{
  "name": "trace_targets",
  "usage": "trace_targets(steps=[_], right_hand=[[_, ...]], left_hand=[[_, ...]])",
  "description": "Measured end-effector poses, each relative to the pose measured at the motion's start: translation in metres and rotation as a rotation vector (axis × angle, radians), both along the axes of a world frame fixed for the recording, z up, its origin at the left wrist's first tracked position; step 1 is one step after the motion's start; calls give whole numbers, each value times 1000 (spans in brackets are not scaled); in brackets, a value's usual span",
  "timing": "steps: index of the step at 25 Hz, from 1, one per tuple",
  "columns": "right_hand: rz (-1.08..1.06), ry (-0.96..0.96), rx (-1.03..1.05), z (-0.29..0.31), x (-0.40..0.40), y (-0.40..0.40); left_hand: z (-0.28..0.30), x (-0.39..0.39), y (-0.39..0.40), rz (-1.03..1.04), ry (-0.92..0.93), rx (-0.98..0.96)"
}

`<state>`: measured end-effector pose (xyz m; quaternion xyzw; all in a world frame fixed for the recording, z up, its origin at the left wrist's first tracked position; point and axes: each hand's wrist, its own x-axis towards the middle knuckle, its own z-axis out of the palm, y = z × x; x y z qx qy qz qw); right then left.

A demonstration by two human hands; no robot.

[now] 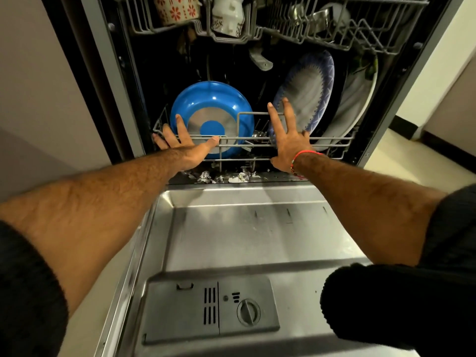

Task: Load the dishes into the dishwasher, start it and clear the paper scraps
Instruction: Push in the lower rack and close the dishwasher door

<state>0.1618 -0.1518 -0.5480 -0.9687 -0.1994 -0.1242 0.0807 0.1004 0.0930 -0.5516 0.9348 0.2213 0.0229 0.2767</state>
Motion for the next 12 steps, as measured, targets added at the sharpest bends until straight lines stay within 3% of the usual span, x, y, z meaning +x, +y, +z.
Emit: trace_targets(steps=[3,7,12], right_hand=[[47,120,-12,17,-16,-7],[107,130,90,-19,-79,-57],[224,242,80,-63,-185,-92]], left_hand=[[11,-25,3,-47,9,-11],[-34,-95,-7,-39,-403,18],[-88,-197,-54,-175,-384,74]])
